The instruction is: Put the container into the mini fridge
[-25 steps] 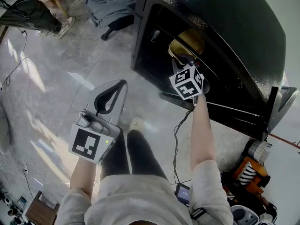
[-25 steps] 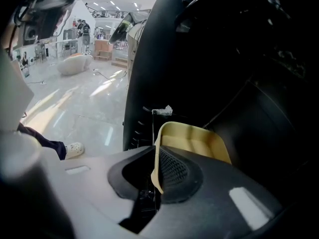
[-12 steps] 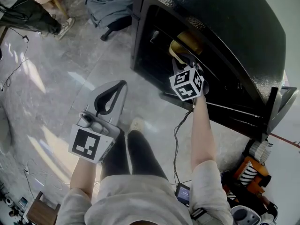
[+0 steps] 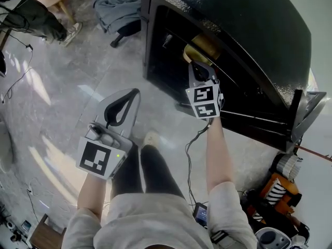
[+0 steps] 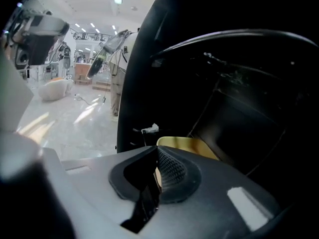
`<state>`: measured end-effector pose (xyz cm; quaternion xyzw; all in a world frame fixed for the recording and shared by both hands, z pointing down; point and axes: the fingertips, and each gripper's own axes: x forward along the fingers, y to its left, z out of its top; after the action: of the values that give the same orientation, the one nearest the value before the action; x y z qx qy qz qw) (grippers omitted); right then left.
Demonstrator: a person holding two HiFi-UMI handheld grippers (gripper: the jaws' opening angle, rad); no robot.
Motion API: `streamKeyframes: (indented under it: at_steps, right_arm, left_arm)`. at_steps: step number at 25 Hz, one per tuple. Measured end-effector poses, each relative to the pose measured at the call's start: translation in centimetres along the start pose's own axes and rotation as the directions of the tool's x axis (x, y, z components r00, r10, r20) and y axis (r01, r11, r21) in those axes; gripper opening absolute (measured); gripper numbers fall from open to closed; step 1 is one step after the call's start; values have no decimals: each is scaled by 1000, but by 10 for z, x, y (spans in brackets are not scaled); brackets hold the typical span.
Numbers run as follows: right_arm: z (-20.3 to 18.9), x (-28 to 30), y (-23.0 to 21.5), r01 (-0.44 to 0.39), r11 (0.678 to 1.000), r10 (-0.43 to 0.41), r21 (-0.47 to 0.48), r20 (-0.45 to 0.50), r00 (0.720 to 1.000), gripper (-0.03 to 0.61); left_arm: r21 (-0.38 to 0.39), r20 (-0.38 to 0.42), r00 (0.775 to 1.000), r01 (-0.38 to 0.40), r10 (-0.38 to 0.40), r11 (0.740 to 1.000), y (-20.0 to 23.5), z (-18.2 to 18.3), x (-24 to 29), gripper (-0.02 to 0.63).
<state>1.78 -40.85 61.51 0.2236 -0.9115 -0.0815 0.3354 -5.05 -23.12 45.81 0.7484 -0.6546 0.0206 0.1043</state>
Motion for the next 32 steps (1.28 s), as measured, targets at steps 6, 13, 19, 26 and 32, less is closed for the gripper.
streamKeyframes:
  at_steps: [6,13,19,26,32]
  right_arm:
    - [6,-30,4,-8,974,-16,227,103,995,0]
    - [15,-71,11,2,929,-77,371,187,979,0]
    - [29,-109,22,26,911,-132,412,231,964,0]
    - [46,-163,28,82,888,-217,453,255,942,0]
    - [64,-209,40,131,880,-272,457,258,927,0]
  left_arm:
    - [13,15,1000,2,-3,1000,-12,12,-4,3]
    - [33,17,999,30,-31,999,-25,29,-7,3]
    - [52,11,997,70,-71,996,-37,40,-8,3]
    - [61,9,992,122,-123,991,-47,53,-16,3]
    - [72,14,987,159,-160,985,-53,68,-31,3]
